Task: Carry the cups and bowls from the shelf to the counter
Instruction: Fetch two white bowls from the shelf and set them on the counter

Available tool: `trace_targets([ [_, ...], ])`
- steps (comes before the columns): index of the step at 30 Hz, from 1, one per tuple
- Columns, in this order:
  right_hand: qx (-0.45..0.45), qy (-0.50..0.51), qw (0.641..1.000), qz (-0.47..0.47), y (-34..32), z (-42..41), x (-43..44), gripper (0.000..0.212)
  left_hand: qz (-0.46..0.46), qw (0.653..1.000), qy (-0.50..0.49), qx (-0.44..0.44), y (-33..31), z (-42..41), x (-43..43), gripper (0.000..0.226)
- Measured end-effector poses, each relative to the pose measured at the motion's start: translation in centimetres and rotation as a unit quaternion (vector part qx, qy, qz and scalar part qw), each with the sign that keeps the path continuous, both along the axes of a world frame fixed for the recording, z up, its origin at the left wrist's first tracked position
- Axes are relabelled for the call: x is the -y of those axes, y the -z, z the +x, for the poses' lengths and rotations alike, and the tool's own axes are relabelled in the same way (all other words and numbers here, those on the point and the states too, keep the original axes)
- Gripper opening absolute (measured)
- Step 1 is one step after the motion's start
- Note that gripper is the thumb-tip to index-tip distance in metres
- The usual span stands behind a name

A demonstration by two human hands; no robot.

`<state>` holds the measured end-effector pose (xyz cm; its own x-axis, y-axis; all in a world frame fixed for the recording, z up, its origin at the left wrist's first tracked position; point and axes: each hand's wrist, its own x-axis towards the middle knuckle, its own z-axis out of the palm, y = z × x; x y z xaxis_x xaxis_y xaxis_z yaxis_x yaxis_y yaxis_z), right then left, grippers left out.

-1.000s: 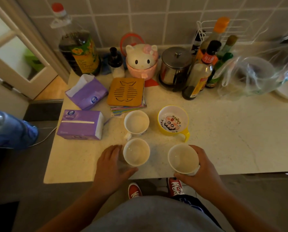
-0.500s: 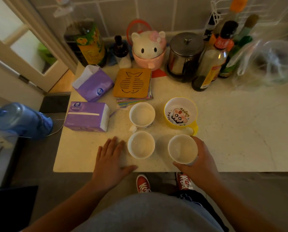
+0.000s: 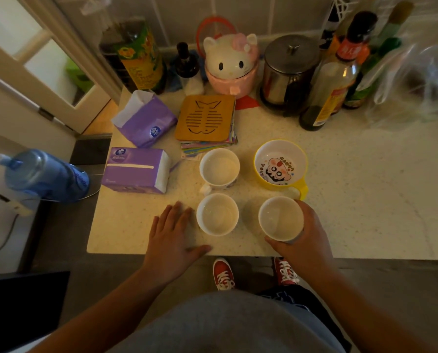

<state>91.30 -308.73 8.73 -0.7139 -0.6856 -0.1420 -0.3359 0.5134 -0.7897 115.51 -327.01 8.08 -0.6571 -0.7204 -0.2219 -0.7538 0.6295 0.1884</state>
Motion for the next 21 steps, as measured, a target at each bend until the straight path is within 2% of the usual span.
trace_targets([
  [21,-0.001,-0.016,1.0,0.021,-0.88,-0.68,-0.43,0.108,0.005,1.0,-0.001,-0.011,-0.13,0.04,-0.17,0.103],
])
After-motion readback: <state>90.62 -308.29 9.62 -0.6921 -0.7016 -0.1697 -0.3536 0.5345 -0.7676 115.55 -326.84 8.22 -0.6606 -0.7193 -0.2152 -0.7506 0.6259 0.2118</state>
